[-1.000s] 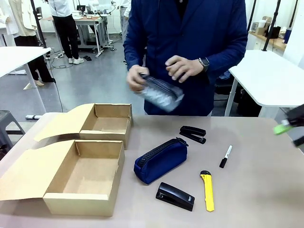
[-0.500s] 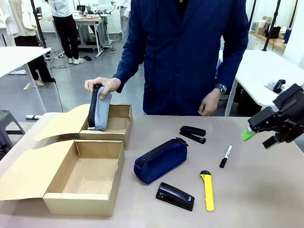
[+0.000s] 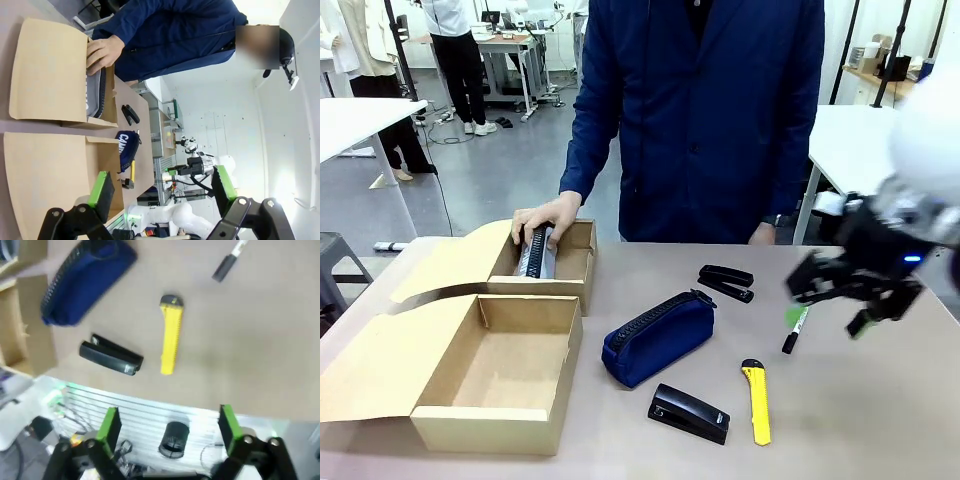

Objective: Place items inside the box.
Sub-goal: Pick up a Pencil pouch or Stapler and place it inside the Mailer Box closest to the robot.

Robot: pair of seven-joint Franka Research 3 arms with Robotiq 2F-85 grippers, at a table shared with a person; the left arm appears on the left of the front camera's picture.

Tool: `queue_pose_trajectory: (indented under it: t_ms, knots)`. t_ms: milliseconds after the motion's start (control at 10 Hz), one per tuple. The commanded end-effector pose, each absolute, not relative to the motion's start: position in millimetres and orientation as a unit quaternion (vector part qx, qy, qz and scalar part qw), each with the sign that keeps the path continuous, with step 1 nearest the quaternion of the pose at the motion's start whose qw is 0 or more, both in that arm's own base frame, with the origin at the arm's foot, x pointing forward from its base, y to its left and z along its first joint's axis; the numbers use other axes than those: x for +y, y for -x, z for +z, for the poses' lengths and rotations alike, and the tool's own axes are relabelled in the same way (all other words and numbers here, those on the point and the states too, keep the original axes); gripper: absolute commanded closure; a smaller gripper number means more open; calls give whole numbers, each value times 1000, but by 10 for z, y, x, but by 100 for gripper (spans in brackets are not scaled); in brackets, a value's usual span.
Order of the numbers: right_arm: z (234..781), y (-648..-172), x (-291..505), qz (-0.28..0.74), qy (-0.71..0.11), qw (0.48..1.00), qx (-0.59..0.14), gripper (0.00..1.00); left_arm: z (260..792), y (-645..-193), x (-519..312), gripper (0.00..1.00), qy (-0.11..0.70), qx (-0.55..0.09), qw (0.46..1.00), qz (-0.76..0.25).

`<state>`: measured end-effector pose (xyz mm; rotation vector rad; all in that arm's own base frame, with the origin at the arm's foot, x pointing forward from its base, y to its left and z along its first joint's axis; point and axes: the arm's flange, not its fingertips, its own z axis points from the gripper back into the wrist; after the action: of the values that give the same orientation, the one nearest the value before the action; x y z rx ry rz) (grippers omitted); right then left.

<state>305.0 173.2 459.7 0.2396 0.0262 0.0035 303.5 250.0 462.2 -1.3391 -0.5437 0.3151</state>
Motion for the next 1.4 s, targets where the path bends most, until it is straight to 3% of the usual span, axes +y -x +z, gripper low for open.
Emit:
queue_pose_trajectory:
  t_ms: [0, 200, 400, 700, 800, 900, 1300]
  knots:
    - [4721, -3346, 2567, -65, -11, 996, 68, 0, 4637, -3013, 2498, 0, 613, -252, 737, 135]
    - [4602, -3358, 3316, -73, 54, 995, 37, 0, 4637, -3013, 2498, 0, 613, -252, 737, 135]
    - [4556, -3433, 3629, -109, 42, 993, 16, 0, 4637, -3013, 2498, 0, 613, -252, 737, 135]
    - [4618, -3467, 3422, -176, -81, 980, -37, 0, 4637, -3013, 2498, 0, 613, -252, 737, 135]
    - [4694, -3371, 3286, -120, -88, 988, -50, 0, 4637, -3013, 2498, 0, 613, -252, 737, 135]
    - [4632, -3574, 3545, -157, -31, 987, -6, 0, 4637, -3013, 2498, 0, 613, -252, 737, 135]
    - [4649, -3597, 3544, -158, -30, 986, -32, 0, 4637, -3013, 2498, 0, 613, -252, 737, 135]
